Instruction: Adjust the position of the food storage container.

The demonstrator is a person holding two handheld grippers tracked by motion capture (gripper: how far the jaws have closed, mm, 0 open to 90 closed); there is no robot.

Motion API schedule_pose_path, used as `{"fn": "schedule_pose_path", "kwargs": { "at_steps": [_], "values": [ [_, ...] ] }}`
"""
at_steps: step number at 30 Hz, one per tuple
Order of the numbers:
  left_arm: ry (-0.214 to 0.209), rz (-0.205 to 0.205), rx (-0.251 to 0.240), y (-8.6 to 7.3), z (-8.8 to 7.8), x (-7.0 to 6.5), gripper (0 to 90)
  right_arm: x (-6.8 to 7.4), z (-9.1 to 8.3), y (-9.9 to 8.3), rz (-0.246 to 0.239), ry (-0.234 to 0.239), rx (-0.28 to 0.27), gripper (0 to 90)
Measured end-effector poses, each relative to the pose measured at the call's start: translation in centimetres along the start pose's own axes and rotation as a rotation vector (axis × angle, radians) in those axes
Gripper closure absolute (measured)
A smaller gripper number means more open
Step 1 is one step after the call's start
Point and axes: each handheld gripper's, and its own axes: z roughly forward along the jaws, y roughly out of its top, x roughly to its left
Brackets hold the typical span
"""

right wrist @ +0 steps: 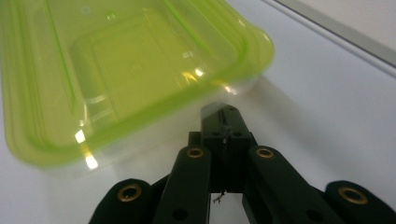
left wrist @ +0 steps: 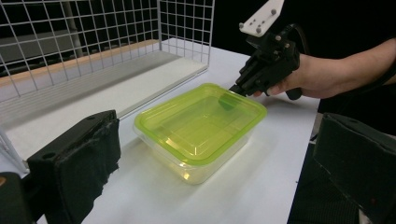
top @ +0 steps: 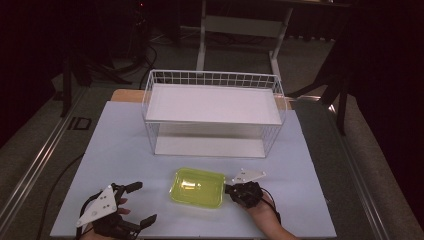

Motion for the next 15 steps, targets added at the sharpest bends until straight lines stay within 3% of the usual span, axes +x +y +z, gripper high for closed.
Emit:
{"fn": "schedule_pose_path", "kwargs": {
  "at_steps": [15],
  "values": [
    [0.001,-0.013,0.004,-0.2,0.0,0.2,1.4,0.3,2.1,1.2,-0.002,0.026,0.006,90.0]
  ]
}}
